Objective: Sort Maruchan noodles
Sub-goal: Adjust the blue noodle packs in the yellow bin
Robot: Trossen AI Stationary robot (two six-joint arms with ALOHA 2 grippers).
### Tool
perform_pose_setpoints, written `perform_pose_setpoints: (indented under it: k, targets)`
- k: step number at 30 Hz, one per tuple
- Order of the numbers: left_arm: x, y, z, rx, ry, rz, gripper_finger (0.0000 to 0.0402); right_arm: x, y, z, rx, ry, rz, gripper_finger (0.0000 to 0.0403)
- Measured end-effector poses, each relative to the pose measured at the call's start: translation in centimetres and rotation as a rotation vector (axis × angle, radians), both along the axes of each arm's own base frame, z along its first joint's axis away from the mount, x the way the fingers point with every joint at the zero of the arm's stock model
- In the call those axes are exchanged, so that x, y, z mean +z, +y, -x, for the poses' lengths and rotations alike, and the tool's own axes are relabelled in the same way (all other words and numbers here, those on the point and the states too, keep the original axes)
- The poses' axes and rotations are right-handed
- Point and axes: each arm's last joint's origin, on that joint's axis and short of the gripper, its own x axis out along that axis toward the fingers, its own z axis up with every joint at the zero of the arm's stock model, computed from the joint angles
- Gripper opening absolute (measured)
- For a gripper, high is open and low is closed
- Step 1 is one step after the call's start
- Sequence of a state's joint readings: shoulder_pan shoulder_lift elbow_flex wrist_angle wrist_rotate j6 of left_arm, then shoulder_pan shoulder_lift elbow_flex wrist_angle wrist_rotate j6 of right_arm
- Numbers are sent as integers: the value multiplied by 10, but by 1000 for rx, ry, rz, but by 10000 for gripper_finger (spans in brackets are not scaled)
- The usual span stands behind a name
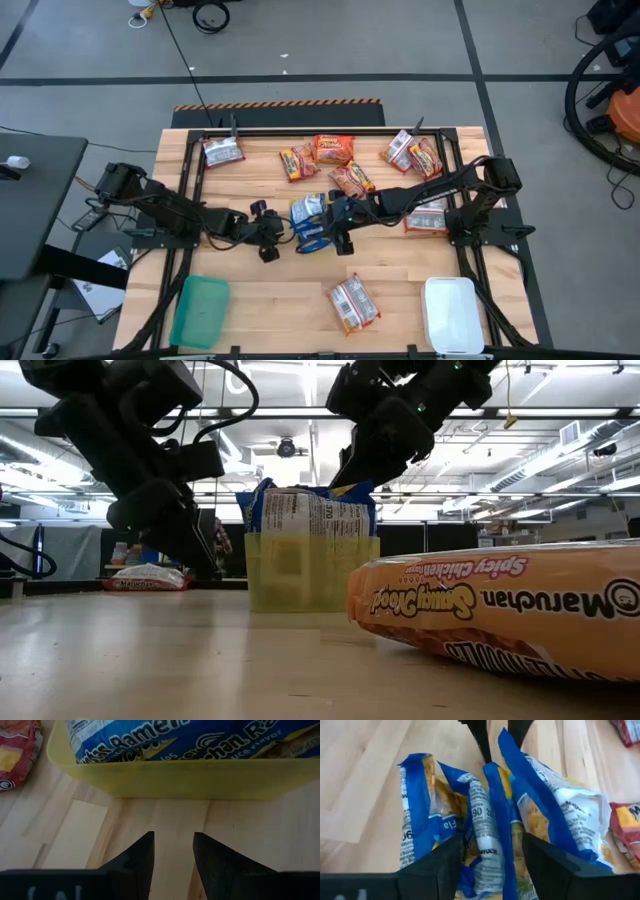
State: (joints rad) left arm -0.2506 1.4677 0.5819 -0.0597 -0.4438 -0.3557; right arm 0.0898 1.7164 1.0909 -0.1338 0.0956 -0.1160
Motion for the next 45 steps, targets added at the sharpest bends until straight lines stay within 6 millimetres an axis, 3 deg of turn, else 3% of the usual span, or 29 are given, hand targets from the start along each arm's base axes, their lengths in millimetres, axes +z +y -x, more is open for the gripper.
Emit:
perform_pose_setpoints:
  k: [8, 12, 15, 21, 29, 36, 40, 45]
  targets:
    - [0, -1, -1, -3, -8, 3, 141, -19, -19, 8, -84, 5, -5, 199]
    - [1, -1, -1, -4, -10, 3, 141, -19, -24, 8, -101, 2, -36, 179]
    - [1, -1, -1, -4, -10, 3, 141, -17, -27, 6, -109, -15, -31, 136]
    - [1, -2, 0, -21, -7, -9, 141, -15, -33, 5, -128, -29, -79, 13]
    - [4, -16, 1, -136, -17, -95, 141, 23, -29, -6, -108, 55, -191, 7]
    - [3, -13, 2, -95, -9, -152, 141, 20, -29, -3, -114, 106, -178, 15]
    - [3, -12, 2, -89, -2, -157, 141, 24, -26, -1, -92, 104, -164, 55]
    - [2, -15, 6, -92, 23, -202, 141, 61, -25, 4, -89, -20, -63, 119]
